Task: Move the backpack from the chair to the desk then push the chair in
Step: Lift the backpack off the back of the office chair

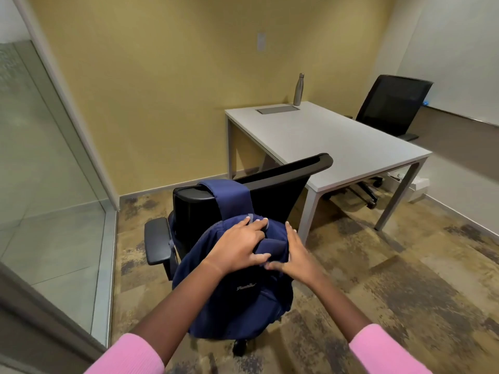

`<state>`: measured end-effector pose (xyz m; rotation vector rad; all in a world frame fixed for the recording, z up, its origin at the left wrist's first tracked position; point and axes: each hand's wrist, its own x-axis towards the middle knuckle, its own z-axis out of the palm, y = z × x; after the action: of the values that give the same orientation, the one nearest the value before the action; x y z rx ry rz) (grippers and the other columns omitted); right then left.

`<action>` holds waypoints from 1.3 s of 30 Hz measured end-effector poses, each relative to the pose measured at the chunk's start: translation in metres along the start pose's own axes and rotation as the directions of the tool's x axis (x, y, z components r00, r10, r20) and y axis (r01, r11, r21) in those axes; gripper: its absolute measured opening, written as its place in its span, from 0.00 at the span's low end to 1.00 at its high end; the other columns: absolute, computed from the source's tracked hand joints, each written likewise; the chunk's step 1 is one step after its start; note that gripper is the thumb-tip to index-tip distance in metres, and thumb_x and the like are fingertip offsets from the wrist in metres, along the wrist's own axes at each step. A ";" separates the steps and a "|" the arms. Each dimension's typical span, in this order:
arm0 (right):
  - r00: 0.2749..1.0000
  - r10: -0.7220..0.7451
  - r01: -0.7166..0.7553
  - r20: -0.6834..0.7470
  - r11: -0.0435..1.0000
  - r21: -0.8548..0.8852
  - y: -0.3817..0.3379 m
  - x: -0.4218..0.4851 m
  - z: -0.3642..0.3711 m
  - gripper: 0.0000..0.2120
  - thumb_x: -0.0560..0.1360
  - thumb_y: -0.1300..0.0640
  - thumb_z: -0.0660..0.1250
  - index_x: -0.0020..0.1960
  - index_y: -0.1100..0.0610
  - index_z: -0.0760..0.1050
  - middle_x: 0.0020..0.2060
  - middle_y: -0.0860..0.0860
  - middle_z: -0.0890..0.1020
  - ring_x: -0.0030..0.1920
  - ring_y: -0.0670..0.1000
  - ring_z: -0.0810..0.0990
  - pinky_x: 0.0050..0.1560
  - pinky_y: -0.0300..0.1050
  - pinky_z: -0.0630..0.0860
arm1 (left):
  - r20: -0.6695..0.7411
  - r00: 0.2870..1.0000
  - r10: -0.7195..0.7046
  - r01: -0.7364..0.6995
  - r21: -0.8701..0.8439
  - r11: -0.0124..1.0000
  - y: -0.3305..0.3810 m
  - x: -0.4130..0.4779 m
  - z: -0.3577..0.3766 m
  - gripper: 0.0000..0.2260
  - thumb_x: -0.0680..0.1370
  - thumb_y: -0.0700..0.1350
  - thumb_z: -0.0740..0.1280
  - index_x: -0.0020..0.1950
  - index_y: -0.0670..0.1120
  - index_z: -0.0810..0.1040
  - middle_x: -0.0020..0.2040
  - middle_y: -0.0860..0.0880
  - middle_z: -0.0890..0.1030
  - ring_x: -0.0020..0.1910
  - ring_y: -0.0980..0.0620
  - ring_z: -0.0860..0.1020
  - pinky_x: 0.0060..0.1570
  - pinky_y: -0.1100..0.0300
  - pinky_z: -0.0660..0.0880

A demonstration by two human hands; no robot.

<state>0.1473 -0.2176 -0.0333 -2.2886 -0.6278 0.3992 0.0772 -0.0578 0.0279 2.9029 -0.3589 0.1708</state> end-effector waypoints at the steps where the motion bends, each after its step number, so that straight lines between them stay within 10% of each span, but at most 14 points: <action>1: 0.996 0.026 -0.018 -0.091 0.996 0.083 -0.001 0.001 0.007 0.50 0.66 0.54 0.75 0.75 0.56 0.44 0.77 0.54 0.51 0.76 0.52 0.51 0.73 0.47 0.55 | 0.010 1.000 -0.009 0.010 -0.028 1.000 0.001 -0.001 0.001 0.20 0.75 0.52 0.63 0.58 0.37 0.75 0.75 0.45 0.62 0.71 0.45 0.64 0.72 0.54 0.54; 11: 0.927 0.160 -0.116 -0.341 0.983 0.144 -0.003 0.005 0.017 0.19 0.70 0.62 0.66 0.61 0.60 0.73 0.55 0.62 0.81 0.56 0.63 0.78 0.53 0.56 0.76 | -0.040 0.993 0.110 -0.107 0.079 0.991 -0.006 -0.007 -0.005 0.20 0.76 0.53 0.62 0.59 0.38 0.74 0.73 0.43 0.64 0.75 0.46 0.55 0.73 0.56 0.44; 20: 0.891 0.226 -0.184 -0.394 0.973 0.141 -0.006 0.003 0.022 0.13 0.71 0.64 0.64 0.54 0.64 0.77 0.48 0.65 0.82 0.51 0.64 0.80 0.48 0.54 0.76 | -0.182 0.983 0.013 0.040 0.282 0.959 -0.050 0.020 -0.058 0.23 0.80 0.53 0.53 0.71 0.43 0.61 0.75 0.43 0.61 0.73 0.45 0.61 0.73 0.52 0.53; 25: 0.883 0.230 -0.195 -0.409 0.973 0.127 -0.012 -0.001 0.024 0.08 0.71 0.63 0.64 0.48 0.64 0.77 0.44 0.65 0.83 0.48 0.65 0.80 0.47 0.58 0.77 | -0.158 0.986 -0.058 0.060 0.007 0.998 -0.069 0.029 -0.071 0.16 0.80 0.53 0.55 0.61 0.46 0.72 0.61 0.45 0.79 0.57 0.43 0.76 0.53 0.51 0.73; 39: 0.859 0.228 -0.218 -0.458 0.973 0.074 -0.032 -0.011 0.044 0.08 0.71 0.55 0.68 0.48 0.56 0.79 0.41 0.60 0.84 0.44 0.63 0.80 0.40 0.50 0.76 | -0.285 0.957 0.059 -0.045 0.055 0.997 -0.105 -0.003 -0.079 0.15 0.77 0.52 0.52 0.48 0.42 0.72 0.45 0.43 0.78 0.41 0.48 0.70 0.44 0.60 0.58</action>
<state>0.1077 -0.1791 -0.0398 -2.3258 -0.1139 -0.0472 0.0935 0.0597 0.0840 2.8576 -0.3839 0.6094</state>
